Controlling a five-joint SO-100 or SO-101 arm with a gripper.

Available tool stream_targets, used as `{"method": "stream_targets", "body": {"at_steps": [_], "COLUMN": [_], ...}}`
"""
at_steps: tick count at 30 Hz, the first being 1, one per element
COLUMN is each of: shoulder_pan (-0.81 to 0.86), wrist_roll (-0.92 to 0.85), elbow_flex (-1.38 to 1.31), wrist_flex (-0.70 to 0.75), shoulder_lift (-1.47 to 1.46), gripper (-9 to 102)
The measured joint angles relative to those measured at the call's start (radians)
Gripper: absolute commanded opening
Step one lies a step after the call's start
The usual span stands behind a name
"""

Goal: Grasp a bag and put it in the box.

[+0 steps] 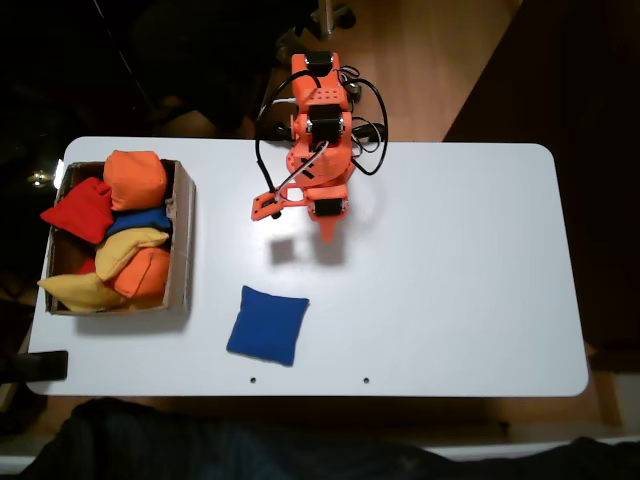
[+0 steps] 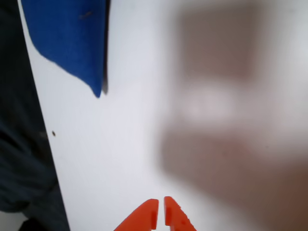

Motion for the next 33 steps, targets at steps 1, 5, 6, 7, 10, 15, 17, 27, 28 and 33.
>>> {"method": "stream_targets", "body": {"at_steps": [1,5,6,7,10,15,17,27,28,33], "shoulder_pan": [0.0,-0.003,-0.005,-0.006,-0.006,-0.006,-0.005,0.006,0.006,0.006], "wrist_roll": [0.0,0.0,0.0,0.0,0.0,0.0,0.0,0.018,0.018,0.026], "elbow_flex": [0.0,0.0,0.0,0.0,0.0,0.0,0.0,0.0,0.0,0.0], "wrist_flex": [0.0,0.0,0.0,0.0,0.0,0.0,0.0,-0.035,-0.051,-0.133], "shoulder_lift": [0.0,0.0,0.0,0.0,0.0,0.0,0.0,-0.023,-0.034,-0.094], "gripper": [0,0,0,0,0,0,0,0,0,0]}}
